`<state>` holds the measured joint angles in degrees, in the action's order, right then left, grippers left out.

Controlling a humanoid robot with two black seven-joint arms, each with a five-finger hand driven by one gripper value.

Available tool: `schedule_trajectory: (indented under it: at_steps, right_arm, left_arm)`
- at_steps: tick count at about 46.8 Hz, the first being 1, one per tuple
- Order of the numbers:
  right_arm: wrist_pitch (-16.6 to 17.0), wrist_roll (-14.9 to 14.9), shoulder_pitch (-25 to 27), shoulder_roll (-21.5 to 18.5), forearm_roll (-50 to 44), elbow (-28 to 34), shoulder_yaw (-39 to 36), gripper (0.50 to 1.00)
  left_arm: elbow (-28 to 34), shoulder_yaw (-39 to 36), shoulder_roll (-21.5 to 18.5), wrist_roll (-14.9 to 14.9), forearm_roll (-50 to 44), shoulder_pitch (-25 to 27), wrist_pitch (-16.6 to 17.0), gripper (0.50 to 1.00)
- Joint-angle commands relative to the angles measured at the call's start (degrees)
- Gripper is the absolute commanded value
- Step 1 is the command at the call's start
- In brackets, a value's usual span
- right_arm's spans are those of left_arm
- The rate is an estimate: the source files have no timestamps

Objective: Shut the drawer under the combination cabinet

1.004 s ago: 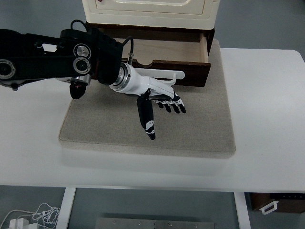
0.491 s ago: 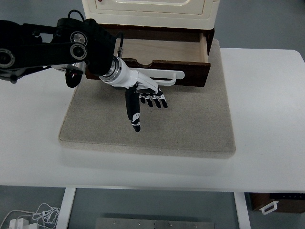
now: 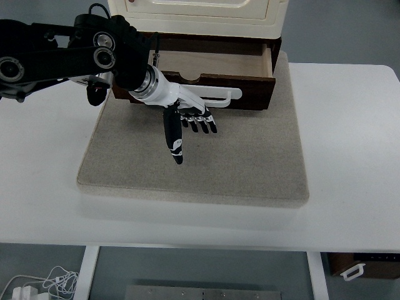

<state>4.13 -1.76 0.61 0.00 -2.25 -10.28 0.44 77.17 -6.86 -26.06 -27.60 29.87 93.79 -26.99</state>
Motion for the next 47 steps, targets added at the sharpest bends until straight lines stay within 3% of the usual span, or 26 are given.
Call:
schedule_trajectory:
  at_steps: [1, 31, 47]
  right_arm:
    - [0.0, 0.0, 0.0, 0.0, 0.1, 0.0, 0.0, 0.952]
    - [0.0, 0.0, 0.0, 0.0, 0.0, 0.0, 0.0, 0.952]
    - [0.0, 0.0, 0.0, 0.0, 0.0, 0.0, 0.0, 0.952]
  left_arm:
    - [-1.1, 0.1, 0.6, 0.0, 0.1, 0.0, 0.0, 0.996]
    - [-12.0, 0.1, 6.1, 0.4, 1.4, -0.8, -0.4, 0.996]
    - [-15.4, 1.3, 6.2, 0.7, 2.8, -2.3, -0.1, 0.996]
